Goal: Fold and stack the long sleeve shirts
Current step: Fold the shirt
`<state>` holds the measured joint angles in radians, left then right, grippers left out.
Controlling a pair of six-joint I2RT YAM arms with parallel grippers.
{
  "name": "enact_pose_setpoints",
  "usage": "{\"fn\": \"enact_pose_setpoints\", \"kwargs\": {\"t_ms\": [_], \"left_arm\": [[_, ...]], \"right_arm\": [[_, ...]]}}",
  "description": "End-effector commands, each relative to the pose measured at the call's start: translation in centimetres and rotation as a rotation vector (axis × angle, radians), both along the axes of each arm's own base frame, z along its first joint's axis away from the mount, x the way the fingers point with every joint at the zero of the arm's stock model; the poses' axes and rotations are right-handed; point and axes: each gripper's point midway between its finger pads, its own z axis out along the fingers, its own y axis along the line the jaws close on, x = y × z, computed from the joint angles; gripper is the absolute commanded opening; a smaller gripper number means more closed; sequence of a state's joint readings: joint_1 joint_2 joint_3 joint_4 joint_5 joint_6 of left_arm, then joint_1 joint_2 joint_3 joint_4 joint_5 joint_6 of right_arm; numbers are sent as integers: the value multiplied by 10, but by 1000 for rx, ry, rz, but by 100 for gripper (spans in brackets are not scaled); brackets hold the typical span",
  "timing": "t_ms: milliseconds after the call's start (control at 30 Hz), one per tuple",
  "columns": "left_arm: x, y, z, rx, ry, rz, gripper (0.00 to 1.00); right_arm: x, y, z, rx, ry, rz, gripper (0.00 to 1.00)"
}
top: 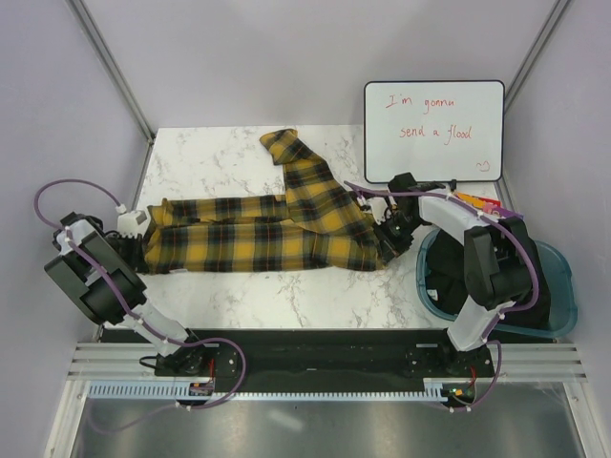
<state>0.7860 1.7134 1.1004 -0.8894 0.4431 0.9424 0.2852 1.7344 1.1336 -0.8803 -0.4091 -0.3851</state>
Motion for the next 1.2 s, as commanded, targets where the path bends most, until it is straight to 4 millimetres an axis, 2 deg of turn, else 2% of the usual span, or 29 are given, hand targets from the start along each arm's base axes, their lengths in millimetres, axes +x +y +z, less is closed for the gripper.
{"fn": "enact_pose_setpoints", "kwargs": {"t_ms": [0,67,200,333,533,633,667,700,733,767,800,833,900,933,1000,1067,1100,1167], "left_arm": [[7,26,17,102,-14,-48,2],[6,34,20,140,-5,-82,2],[2,48,29,229,3,-140,2],[8,61,43,295,-16,-176,2],[10,61,49,305,-35,-230,2],[4,52,51,310,-52,-298,2],[3,50,51,307,-55,-311,8],[-2,45,49,289,-45,-332,16],[-3,43,48,281,-38,-333,30],[-3,40,48,268,-42,-334,37],[-4,38,51,248,-43,-327,43],[2,33,55,219,-73,-316,50],[10,30,68,193,-114,-299,54],[15,23,74,166,-149,-296,59],[25,15,84,157,-193,-303,61],[40,-9,97,117,-280,-340,61],[46,-19,103,100,-314,-353,62],[63,-56,119,25,-401,-400,62]], "right_arm": [[17,-3,25,-21,-72,35,0],[20,-9,30,-55,-93,53,0],[14,-21,41,-101,-98,88,0],[6,-27,51,-121,-91,120,0],[0,-32,45,-145,-68,148,0],[-18,-28,44,-103,-8,177,0],[-25,-24,43,-95,13,196,0],[-31,-21,41,-81,35,208,3],[-42,-17,38,-62,70,227,26],[-48,-12,38,-50,80,249,36],[-49,-10,39,-41,74,247,41],[-44,-9,43,-39,55,244,45],[-33,-11,49,-42,24,220,48],[-20,-11,57,-37,-7,192,49],[-5,-9,61,-35,-36,164,47],[11,-5,62,-34,-72,116,44],[21,-2,63,-30,-92,92,40],[41,7,61,-7,-122,32,39]]}}
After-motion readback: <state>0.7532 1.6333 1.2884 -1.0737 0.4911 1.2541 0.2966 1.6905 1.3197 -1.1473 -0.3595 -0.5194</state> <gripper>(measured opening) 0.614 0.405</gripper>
